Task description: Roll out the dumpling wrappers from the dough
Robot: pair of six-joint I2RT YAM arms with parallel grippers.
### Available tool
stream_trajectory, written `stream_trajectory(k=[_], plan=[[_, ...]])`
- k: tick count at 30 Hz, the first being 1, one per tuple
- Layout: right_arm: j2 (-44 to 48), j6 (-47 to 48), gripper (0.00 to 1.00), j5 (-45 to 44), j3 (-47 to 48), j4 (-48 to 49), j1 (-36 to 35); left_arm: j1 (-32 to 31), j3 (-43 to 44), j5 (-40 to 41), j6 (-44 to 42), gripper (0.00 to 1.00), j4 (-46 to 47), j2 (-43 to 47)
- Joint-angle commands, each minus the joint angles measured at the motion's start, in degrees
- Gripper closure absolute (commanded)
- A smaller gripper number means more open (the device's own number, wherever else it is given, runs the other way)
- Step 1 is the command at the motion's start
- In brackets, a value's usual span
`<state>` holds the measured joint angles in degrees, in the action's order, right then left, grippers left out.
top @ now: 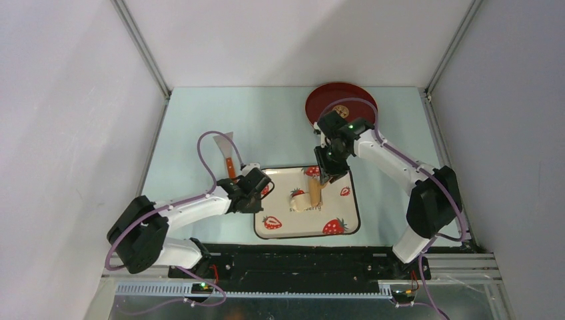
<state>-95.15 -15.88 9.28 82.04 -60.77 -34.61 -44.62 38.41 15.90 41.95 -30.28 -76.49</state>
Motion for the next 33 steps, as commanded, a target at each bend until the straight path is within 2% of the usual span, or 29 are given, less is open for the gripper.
stream_trajectory(k=[1,13,21,30,33], plan=[[-0.1,-0.3,1.00,-1.0,0.5,1.6,0.0,-0.2,-1.6,2.2,-2.2,0.97,-6.6,-2.5],[-1.7,-0.5,1.00,-2.2,-1.9,2.6,-2.7,-0.4,-1.8,2.2,-2.0,0.97,-6.6,-2.7],[-3.9,-2.5,1.00,-10.9,-1.9,0.0,-7.0,-0.7,-1.8,2.4,-1.7,0.98,-6.5,-2.9],[-2.1,-4.6,1.00,-20.2,0.6,-5.8,-7.0,-1.0,-1.6,2.2,-1.7,0.97,-6.4,-3.5],[-0.6,-4.9,1.00,-20.9,1.7,-6.8,-6.1,-1.1,-1.6,2.1,-1.6,0.97,-6.3,-3.6]])
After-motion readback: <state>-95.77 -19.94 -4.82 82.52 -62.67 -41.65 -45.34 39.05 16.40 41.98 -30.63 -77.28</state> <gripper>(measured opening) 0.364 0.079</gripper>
